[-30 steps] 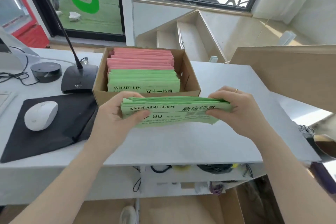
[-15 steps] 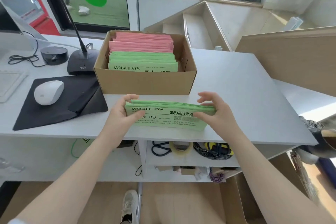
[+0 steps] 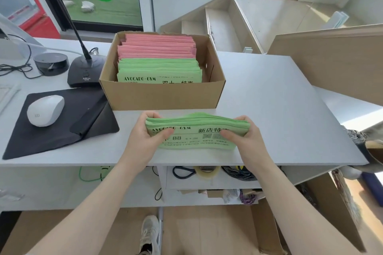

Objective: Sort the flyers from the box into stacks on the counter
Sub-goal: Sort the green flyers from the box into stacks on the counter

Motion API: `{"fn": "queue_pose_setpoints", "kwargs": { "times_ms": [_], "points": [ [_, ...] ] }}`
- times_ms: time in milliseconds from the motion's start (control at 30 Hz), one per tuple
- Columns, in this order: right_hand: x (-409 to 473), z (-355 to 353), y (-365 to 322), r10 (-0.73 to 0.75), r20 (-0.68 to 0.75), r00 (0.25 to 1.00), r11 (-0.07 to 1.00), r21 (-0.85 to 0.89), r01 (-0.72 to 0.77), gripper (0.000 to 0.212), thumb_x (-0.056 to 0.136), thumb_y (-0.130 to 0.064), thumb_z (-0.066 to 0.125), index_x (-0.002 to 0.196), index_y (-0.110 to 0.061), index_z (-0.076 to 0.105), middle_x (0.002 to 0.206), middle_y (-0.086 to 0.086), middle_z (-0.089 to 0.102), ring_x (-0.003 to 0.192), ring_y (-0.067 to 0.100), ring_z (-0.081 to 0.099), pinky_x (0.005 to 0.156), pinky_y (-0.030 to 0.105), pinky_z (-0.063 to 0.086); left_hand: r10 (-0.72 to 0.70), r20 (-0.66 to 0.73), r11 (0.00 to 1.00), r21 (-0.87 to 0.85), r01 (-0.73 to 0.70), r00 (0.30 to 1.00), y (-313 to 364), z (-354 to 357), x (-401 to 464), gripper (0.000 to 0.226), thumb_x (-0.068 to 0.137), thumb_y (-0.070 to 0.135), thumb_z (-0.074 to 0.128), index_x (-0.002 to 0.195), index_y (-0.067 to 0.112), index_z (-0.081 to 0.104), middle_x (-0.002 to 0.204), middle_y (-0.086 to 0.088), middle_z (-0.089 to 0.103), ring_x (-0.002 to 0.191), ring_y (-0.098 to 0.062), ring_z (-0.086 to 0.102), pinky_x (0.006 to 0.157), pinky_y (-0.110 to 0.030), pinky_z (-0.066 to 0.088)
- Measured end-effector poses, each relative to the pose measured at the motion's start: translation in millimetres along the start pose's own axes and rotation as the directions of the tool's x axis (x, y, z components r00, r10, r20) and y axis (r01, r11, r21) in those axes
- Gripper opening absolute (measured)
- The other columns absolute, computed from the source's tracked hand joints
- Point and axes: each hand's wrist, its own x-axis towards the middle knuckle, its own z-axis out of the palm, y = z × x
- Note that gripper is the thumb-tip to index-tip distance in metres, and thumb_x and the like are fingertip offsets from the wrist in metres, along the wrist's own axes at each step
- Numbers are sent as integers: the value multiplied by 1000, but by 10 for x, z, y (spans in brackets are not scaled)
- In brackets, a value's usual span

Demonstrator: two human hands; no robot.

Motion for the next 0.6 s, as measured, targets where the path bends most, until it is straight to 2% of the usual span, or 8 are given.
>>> {"fn": "queue_pose_setpoints", "kwargs": {
  "times_ms": [67,133,200,267,333,367,467,600],
  "points": [
    [39,-46,-98,-57,-33,998,998,3,57,29,74,9,67,79,-14,49,76,-2,71,77,14,68,67,24,53,64,-44,998,-18,-65,997,67,96,43,31,79,-6,63,84,19,45,75,15,59,71,-3,58,66,-19,49],
    [77,-135,-185,-112,-59,992,994,7,112,30,74,10,66,79,-14,50,75,-4,70,76,12,67,67,23,53,93,-60,994,-60,-97,994,110,172,102,33,80,-11,59,85,18,45,84,9,57,74,-1,59,68,-17,49],
    [84,-221,-149,-103,-64,993,995,-28,101,28,76,9,66,81,-14,51,77,-5,69,75,10,67,65,18,51,50,13,998,-43,-49,999,44,197,157,30,83,-7,58,91,19,47,90,7,58,79,-1,60,71,-17,48],
    [52,-293,-3,-22,-44,999,996,-90,18,23,79,3,66,87,-15,55,85,-6,69,81,9,66,66,15,50,-64,97,994,91,55,993,-154,185,167,30,87,1,57,107,21,49,101,12,62,95,-2,61,84,-21,48],
    [23,-367,131,38,-38,999,991,-125,-42,23,81,-1,65,94,-19,57,94,-7,69,88,7,65,71,16,51,-119,98,973,208,97,988,-291,196,126,35,90,3,54,120,20,45,112,14,61,108,-2,56,98,-28,43],
    [28,-401,153,45,-32,998,988,-145,-49,23,82,-2,64,94,-19,56,97,-6,69,90,6,65,73,16,51,-120,88,968,230,98,989,-310,217,109,35,91,3,53,120,20,43,113,15,59,109,0,54,100,-28,41],
    [17,-483,144,49,-22,999,982,-181,-52,22,86,-4,61,101,-19,54,102,-5,68,93,3,64,76,16,51,-119,68,966,237,100,991,-249,319,69,34,91,2,51,117,22,43,111,17,59,106,2,54,94,-19,41],
    [12,-676,85,30,-65,997,984,-174,-41,30,88,-8,59,116,-14,55,108,-8,67,95,1,64,72,11,50,-55,48,979,197,45,997,-88,532,67,31,89,4,56,104,31,51,105,17,63,96,6,60,84,-14,45]
  ]
}}
